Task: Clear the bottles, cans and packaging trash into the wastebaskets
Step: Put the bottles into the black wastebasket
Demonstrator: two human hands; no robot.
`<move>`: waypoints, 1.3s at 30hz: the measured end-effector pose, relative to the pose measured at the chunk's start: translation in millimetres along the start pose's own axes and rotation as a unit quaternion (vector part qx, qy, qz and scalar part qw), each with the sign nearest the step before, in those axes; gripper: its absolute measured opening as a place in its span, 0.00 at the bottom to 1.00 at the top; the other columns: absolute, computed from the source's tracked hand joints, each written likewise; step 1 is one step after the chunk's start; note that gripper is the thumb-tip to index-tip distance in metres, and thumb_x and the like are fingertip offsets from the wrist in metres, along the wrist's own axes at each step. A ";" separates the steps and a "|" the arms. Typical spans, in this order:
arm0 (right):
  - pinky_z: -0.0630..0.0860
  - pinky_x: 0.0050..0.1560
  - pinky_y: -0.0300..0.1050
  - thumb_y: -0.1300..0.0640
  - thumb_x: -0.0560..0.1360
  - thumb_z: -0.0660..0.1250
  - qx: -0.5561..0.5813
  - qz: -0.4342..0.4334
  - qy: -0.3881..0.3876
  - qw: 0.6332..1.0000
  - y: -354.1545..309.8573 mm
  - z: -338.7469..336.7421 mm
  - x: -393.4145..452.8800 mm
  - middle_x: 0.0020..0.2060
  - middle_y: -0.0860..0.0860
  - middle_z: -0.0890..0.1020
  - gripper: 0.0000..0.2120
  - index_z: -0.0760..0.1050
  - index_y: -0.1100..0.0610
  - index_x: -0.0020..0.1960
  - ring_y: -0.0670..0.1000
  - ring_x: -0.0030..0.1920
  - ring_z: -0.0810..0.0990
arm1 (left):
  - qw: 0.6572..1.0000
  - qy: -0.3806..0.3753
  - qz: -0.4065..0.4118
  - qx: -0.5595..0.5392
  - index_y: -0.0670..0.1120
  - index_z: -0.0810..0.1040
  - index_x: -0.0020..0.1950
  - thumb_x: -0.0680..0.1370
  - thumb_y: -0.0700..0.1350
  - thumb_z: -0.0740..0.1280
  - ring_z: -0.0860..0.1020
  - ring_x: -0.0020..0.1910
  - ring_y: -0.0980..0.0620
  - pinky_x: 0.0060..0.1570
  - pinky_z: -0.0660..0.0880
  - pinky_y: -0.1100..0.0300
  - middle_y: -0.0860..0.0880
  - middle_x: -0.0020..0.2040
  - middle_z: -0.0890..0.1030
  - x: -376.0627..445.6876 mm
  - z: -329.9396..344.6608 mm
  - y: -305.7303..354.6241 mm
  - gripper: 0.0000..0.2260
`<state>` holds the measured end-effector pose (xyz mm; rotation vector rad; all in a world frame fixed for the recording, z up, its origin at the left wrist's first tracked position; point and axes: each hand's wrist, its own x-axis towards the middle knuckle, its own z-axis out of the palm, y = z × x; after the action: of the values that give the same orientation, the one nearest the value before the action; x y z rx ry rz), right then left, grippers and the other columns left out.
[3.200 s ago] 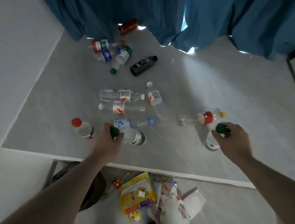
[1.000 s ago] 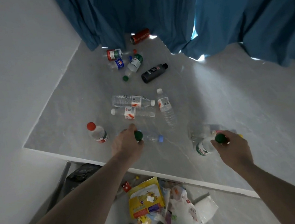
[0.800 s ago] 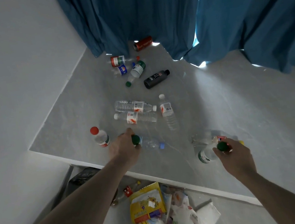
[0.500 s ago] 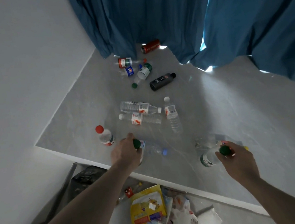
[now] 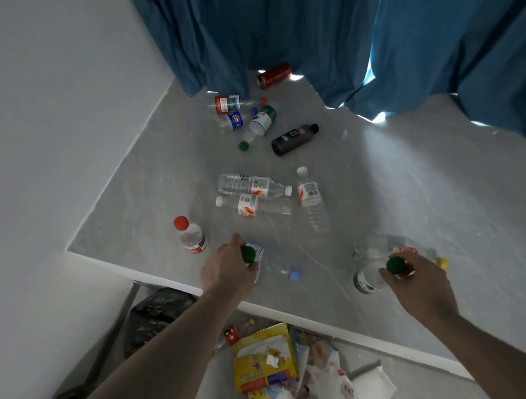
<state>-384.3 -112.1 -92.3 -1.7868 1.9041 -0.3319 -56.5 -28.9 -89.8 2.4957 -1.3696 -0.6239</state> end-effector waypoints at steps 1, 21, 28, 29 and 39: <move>0.78 0.51 0.48 0.49 0.73 0.76 0.001 -0.003 -0.001 1.000 -0.4 0.4 -0.7 0.48 0.49 0.84 0.14 0.80 0.48 0.58 0.52 0.45 0.79 | 1.000 0.000 0.001 -0.003 0.53 0.69 0.62 0.78 0.54 0.71 0.79 0.46 0.52 0.42 0.78 0.58 0.51 0.54 0.82 -0.3 0.3 -0.2 0.18; 0.74 0.65 0.51 0.51 0.77 0.70 -0.077 -0.116 -0.256 0.957 -96.1 150.6 -3.3 0.69 0.52 0.72 0.31 0.63 0.52 0.77 0.55 0.66 0.74 | 0.996 -0.009 -0.037 -0.080 0.58 0.70 0.60 0.77 0.55 0.70 0.81 0.50 0.49 0.46 0.81 0.51 0.51 0.56 0.82 -12.9 7.8 -17.0 0.15; 0.77 0.53 0.49 0.50 0.77 0.70 -0.135 -0.054 -0.251 0.957 -96.4 222.8 -6.4 0.58 0.55 0.81 0.19 0.72 0.56 0.64 0.58 0.58 0.80 | 0.992 -0.002 -0.048 -0.119 0.57 0.71 0.62 0.77 0.53 0.70 0.80 0.51 0.48 0.48 0.80 0.52 0.52 0.55 0.81 -26.1 2.9 -32.5 0.15; 0.75 0.49 0.47 0.51 0.76 0.71 -0.121 -0.050 -0.253 0.959 -98.9 219.9 -15.3 0.57 0.56 0.81 0.19 0.73 0.57 0.63 0.59 0.57 0.81 | 0.990 0.002 -0.056 -0.131 0.58 0.72 0.59 0.77 0.53 0.70 0.80 0.50 0.48 0.47 0.80 0.52 0.52 0.53 0.81 -33.9 1.1 -40.5 0.14; 0.83 0.40 0.61 0.32 0.65 0.73 0.111 0.195 -0.306 0.925 -111.4 310.2 -30.9 0.66 0.53 0.72 0.47 0.58 0.46 0.77 0.60 0.57 0.77 | 0.950 0.022 -0.209 -0.231 0.56 0.73 0.59 0.76 0.53 0.71 0.77 0.49 0.52 0.49 0.77 0.54 0.55 0.51 0.79 -108.7 33.7 -157.8 0.14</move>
<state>-129.2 -44.0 -292.0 -1.1401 1.6266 0.1418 -6.0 147.9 -153.5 2.3828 -0.5767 -0.8477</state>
